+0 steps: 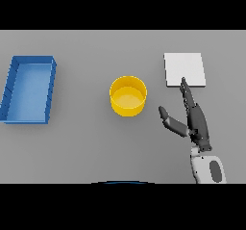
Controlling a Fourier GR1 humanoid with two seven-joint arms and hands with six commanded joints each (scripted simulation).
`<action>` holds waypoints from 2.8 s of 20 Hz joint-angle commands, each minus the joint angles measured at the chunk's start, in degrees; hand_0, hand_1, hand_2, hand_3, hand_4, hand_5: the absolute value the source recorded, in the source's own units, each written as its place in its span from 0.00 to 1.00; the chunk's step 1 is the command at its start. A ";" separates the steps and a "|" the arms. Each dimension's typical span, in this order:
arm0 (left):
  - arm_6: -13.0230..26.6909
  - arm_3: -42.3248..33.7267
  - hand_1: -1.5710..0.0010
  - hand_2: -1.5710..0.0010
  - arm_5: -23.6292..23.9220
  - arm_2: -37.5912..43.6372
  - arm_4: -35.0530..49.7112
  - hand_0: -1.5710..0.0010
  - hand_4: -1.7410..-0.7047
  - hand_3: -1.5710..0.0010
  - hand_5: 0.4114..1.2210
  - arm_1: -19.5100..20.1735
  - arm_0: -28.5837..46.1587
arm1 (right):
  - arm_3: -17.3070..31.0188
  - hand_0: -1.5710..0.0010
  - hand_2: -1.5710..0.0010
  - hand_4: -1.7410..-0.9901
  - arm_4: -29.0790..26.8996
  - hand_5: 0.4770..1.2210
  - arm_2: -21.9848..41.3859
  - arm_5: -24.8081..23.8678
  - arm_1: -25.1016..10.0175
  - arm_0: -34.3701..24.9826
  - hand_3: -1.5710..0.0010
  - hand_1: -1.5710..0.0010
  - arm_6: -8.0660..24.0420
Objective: Pick up the red beaker and tilt it to pour out 1 green nut into yellow bowl. Pick up the yellow bowl and place it on the metallic measuring scale.
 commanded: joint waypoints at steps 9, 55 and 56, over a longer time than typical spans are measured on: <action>14.38 -1.85 0.00 0.00 15.45 14.86 16.88 0.00 0.00 0.00 1.00 2.60 19.64 | 0.56 1.00 1.00 0.80 0.96 0.23 0.68 0.86 -1.15 -0.73 1.00 1.00 0.57; 27.41 -52.77 1.00 1.00 9.74 16.48 35.74 1.00 0.90 1.00 0.34 -1.92 63.14 | 13.25 1.00 1.00 0.76 29.58 0.22 19.59 15.61 -21.00 -27.36 1.00 1.00 -2.55; 27.66 -52.97 1.00 1.00 9.67 16.50 35.77 1.00 0.90 1.00 0.34 -1.84 63.12 | 14.59 1.00 1.00 0.77 30.81 0.22 20.90 16.28 -21.15 -29.05 1.00 1.00 -3.36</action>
